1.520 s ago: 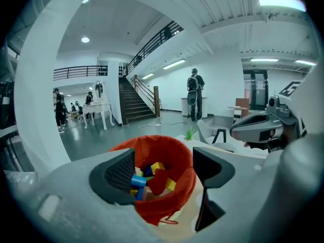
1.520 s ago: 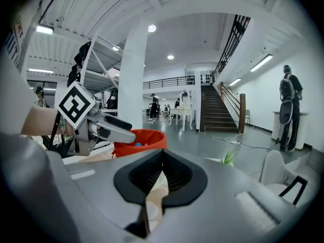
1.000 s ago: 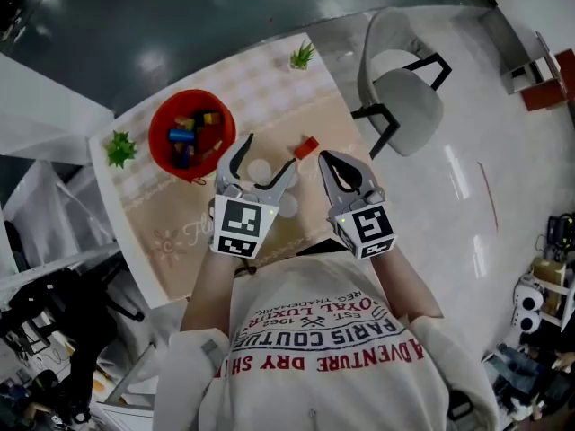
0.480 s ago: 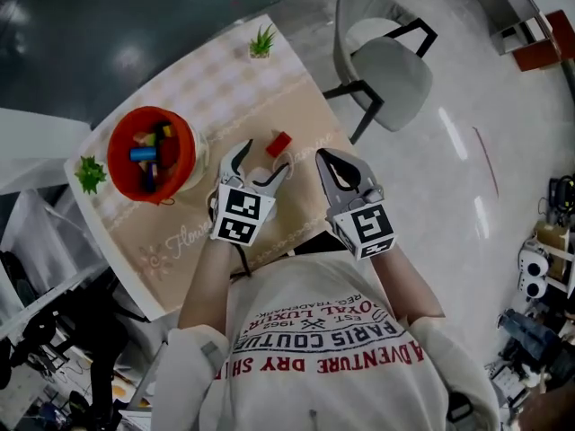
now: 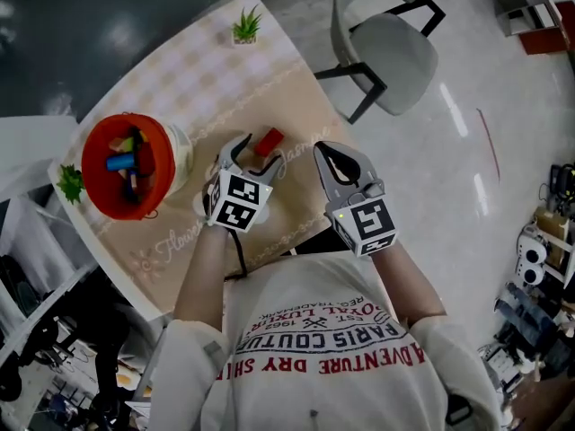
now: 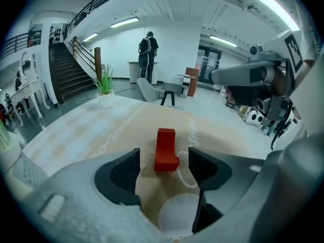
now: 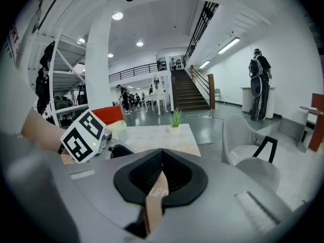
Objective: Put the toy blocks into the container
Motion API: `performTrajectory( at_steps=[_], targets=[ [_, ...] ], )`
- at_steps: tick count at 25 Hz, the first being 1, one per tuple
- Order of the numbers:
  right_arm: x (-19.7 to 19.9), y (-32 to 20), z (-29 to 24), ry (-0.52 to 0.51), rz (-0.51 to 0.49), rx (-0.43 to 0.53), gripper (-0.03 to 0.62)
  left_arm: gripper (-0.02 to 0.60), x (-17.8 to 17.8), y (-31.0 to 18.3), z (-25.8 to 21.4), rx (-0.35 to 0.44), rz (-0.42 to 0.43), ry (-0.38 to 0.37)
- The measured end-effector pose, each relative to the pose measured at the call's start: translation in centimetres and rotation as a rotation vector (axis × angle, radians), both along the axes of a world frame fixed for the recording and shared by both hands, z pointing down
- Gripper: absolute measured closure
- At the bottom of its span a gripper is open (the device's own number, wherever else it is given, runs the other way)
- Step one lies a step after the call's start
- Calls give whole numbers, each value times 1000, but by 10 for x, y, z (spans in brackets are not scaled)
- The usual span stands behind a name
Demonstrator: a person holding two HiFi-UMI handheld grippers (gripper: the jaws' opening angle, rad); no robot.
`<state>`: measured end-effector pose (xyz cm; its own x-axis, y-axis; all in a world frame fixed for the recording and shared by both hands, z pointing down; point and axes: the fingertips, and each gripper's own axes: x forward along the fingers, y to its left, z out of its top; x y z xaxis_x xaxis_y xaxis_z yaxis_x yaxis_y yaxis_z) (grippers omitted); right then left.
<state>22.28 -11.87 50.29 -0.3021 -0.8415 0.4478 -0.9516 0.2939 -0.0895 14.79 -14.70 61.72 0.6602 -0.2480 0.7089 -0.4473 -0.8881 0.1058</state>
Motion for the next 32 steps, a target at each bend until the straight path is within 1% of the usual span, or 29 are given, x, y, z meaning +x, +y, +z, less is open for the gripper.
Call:
performTrajectory(
  at_steps=[3, 7, 8, 9, 10, 14, 18, 21, 25, 28, 32],
  targets=[
    [2, -2, 7, -6, 2, -9, 592, 292, 1, 1, 10, 6, 19, -34],
    [4, -3, 12, -11, 6, -18, 592, 321, 0, 0, 13, 5, 7, -25],
    [4, -4, 12, -11, 6, -19, 592, 361, -1, 0, 13, 5, 0, -21],
    [4, -4, 12, -11, 6, -19, 592, 420, -2, 0, 13, 4, -6, -18],
    [4, -4, 12, -10, 6, -18, 592, 426, -2, 0, 13, 4, -11, -16],
    [2, -3, 7, -6, 3, -12, 592, 426, -3, 0, 11, 0, -13, -13],
    [-2, -2, -2, 1, -1, 6, 592, 426, -6, -2, -6, 19, -33, 20],
    [-7, -3, -12, 5, -12, 23, 592, 426, -14, -6, -28, 58, -65, 44],
    [-22, -4, -28, 9, -39, 51, 592, 426, -29, -10, -65, 121, -123, 94],
    [-38, -5, -40, 10, -70, 77, 592, 426, -45, -12, -92, 173, -163, 124],
    [-63, -8, -58, 9, -123, 115, 592, 426, -71, -15, -126, 239, -223, 147]
  ],
)
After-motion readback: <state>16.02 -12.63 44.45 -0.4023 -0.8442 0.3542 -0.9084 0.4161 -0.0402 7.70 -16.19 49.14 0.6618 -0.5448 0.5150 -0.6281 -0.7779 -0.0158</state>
